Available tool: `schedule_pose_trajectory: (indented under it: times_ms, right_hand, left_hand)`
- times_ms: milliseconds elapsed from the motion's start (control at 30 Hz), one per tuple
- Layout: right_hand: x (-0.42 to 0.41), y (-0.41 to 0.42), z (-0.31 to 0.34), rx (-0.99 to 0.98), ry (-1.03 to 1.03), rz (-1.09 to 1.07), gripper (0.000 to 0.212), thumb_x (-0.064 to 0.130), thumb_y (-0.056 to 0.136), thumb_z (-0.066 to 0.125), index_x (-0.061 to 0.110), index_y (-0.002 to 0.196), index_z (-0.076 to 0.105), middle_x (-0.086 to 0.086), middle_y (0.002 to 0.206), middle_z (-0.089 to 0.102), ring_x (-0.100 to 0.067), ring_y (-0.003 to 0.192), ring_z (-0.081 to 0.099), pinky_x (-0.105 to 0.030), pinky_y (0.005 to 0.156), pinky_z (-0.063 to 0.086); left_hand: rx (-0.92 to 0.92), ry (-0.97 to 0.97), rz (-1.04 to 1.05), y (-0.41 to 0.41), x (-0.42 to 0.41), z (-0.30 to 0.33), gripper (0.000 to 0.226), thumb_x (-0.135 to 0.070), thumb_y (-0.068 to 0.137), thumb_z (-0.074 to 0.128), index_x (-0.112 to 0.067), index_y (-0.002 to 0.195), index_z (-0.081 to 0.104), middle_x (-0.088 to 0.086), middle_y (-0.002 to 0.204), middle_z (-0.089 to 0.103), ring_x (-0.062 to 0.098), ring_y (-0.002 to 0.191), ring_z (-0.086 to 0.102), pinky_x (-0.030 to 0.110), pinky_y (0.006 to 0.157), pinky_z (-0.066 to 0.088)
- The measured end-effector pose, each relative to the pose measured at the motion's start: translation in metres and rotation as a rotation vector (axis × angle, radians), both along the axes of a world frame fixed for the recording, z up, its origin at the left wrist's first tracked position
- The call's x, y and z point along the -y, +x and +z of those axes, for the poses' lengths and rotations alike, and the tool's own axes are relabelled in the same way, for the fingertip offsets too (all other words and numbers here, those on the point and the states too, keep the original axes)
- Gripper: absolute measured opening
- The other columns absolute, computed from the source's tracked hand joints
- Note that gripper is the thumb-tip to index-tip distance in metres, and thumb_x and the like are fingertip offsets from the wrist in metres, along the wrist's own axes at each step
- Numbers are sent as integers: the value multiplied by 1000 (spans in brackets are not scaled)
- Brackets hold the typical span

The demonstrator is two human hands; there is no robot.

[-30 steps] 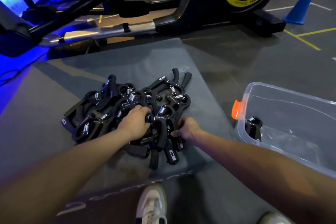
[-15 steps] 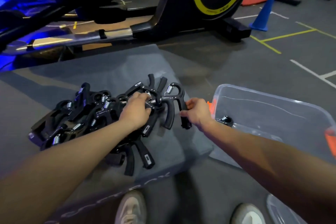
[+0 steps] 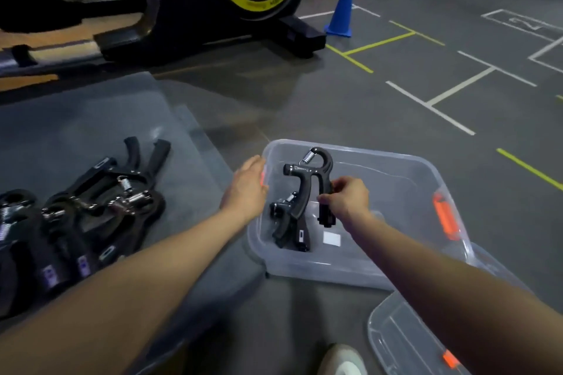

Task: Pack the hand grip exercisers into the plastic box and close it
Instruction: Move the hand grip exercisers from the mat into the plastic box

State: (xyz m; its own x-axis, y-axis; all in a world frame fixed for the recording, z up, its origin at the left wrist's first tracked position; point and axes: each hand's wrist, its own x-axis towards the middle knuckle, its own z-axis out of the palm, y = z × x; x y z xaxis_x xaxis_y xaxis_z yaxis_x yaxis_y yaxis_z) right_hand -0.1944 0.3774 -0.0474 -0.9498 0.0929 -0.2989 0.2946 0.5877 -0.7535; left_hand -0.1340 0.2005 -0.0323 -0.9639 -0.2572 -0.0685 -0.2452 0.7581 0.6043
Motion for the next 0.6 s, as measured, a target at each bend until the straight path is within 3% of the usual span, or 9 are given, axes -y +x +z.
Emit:
schedule_pose_trajectory:
  times_ms: [100, 300, 467, 600]
  right_hand:
    - [-5, -13, -22, 65, 5, -26, 24, 5, 67, 79, 14, 76, 59, -6, 77, 64, -21, 72, 61, -34, 76, 55]
    - [10, -38, -53, 178, 23, -4, 32, 4, 62, 81, 17, 64, 52, -8, 76, 65, -25, 69, 67, -39, 73, 59]
    - [26, -39, -80, 251, 38, 18, 35, 6, 62, 81, 17, 60, 47, -5, 70, 59, -19, 60, 53, -28, 60, 48]
    - [28, -27, -106, 328, 71, 18, 35, 5, 63, 79, 16, 57, 47, -7, 70, 60, -20, 64, 55, -25, 58, 45]
  left_hand:
    - [50, -17, 13, -17, 2, -15, 58, -4, 92, 43, -10, 147, 25, 5, 157, 19, 21, 143, 26, 31, 120, 19]
    - [43, -16, 26, -33, 7, -40, 48, -17, 100, 32, -9, 147, 26, 4, 157, 20, 19, 146, 19, 30, 120, 15]
    - [-9, 60, 39, -30, 5, -48, 49, -18, 101, 31, -13, 148, 22, -5, 158, 14, 10, 146, 14, 19, 116, 8]
    - [-12, 74, 39, -27, 4, -50, 50, -17, 101, 31, -15, 149, 19, -8, 159, 11, 5, 146, 11, 9, 109, 2]
